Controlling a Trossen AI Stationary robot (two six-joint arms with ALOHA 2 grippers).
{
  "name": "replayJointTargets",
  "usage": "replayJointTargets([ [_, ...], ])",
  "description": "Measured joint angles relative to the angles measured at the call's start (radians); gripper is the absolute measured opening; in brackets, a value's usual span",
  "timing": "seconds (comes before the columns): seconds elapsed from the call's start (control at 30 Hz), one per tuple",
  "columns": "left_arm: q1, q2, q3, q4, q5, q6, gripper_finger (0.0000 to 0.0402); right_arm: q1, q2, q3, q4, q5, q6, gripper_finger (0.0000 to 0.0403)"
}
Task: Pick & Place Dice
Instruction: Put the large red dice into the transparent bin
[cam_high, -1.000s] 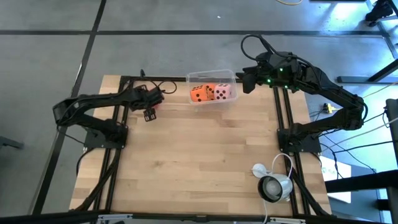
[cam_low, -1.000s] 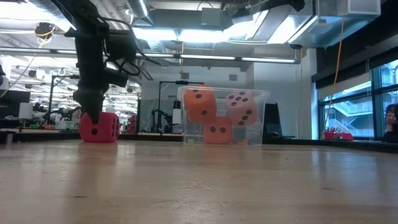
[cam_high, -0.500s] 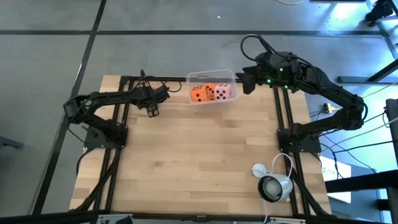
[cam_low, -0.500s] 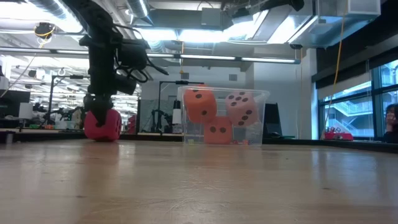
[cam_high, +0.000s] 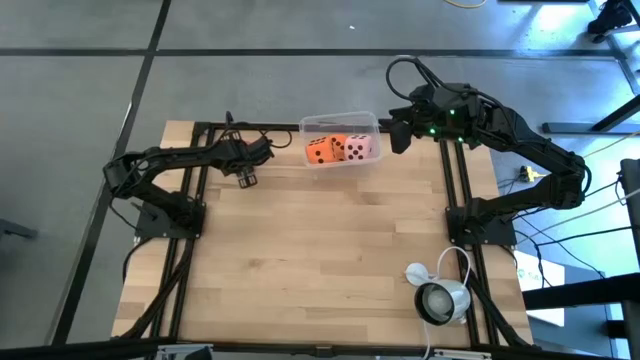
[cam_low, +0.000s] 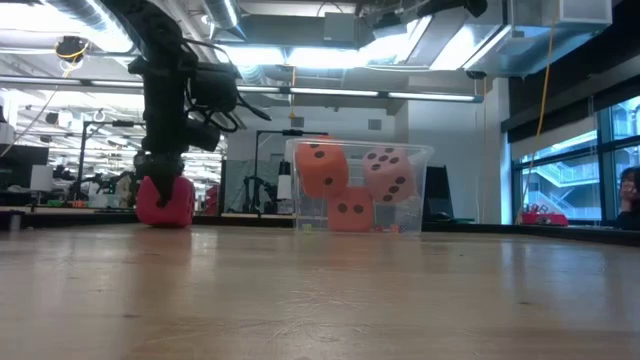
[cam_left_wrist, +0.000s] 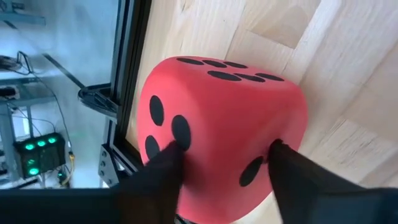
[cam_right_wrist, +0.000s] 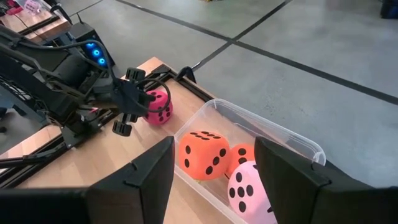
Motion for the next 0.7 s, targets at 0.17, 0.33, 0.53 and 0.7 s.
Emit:
replayJointTargets([
  [0.17, 0.000, 0.000, 0.000, -0.002, 0.007, -0.044, 0.0092, 0.000, 0.000, 0.000, 0.000, 0.000, -0.002, 0.0221],
  [0.33, 0.000, 0.000, 0.000, 0.005, 0.009, -0.047, 0.0092, 0.006, 0.000, 0.000, 0.000, -0.003, -0.002, 0.0221],
  [0.53, -0.007, -0.028, 0.000, 0.000, 0.046, -0.055, 0.0085, 0.029, 0.000, 0.000, 0.000, -0.002, -0.002, 0.0221],
  [0.7, -0.011, -0.113, 0.037, -0.041, 0.114, -0.096, 0.0050, 0.038, 0.000, 0.000, 0.000, -0.002, -0.002, 0.0221],
])
